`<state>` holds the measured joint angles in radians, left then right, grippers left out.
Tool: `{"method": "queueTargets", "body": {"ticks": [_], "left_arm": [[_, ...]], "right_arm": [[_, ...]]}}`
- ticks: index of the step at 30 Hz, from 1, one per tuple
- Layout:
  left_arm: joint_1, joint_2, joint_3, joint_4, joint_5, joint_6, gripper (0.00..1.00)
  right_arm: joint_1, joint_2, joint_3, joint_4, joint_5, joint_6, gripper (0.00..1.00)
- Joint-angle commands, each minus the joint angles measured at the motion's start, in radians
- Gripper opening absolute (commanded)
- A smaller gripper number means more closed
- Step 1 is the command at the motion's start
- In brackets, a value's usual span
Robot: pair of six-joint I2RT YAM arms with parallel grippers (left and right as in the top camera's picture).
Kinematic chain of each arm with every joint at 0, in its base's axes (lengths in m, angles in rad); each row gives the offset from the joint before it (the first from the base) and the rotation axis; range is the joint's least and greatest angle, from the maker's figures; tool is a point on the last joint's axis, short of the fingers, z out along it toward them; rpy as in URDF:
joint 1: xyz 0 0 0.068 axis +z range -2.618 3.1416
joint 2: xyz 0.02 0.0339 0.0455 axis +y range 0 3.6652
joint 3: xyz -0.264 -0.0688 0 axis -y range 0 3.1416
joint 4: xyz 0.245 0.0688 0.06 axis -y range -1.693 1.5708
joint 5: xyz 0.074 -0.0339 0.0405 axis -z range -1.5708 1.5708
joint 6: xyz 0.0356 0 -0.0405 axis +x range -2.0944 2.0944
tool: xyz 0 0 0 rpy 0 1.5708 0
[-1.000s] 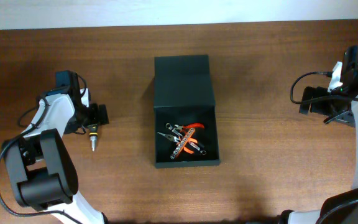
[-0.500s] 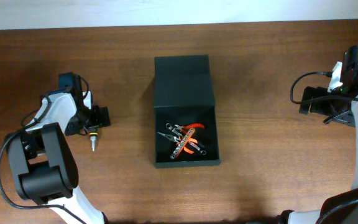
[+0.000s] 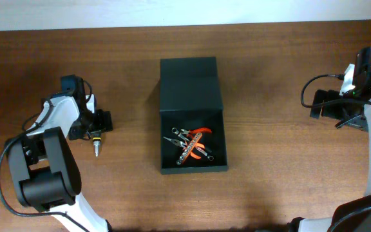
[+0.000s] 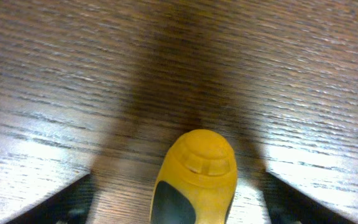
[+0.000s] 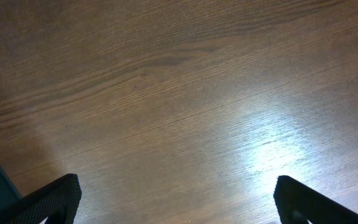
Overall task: Pack container
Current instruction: 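Lower the left gripper and close it on the screwdriver handle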
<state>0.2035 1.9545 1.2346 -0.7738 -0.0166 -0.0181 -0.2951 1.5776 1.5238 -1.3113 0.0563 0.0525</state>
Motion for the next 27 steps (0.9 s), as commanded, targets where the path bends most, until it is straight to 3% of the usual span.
{"method": "queueTargets", "body": {"ticks": [1, 4, 10, 20, 27], "left_arm": [[-0.001, 0.04, -0.008, -0.001, -0.005, 0.012, 0.68], [-0.001, 0.04, -0.008, 0.004, -0.005, 0.012, 0.6], [-0.001, 0.04, -0.008, 0.021, -0.005, 0.012, 0.59], [-0.001, 0.04, -0.008, 0.042, -0.005, 0.012, 0.34], [-0.001, 0.04, -0.008, 0.041, -0.001, 0.012, 0.23]], "right_arm": [[-0.007, 0.002, 0.001, 0.0, 0.008, 0.005, 0.99], [-0.007, 0.002, 0.001, 0.0, 0.008, 0.005, 0.99], [-0.007, 0.002, 0.001, 0.0, 0.008, 0.005, 0.99], [-0.007, 0.002, 0.001, 0.0, 0.008, 0.005, 0.99], [-0.007, 0.002, 0.001, 0.0, 0.008, 0.005, 0.99]]}}
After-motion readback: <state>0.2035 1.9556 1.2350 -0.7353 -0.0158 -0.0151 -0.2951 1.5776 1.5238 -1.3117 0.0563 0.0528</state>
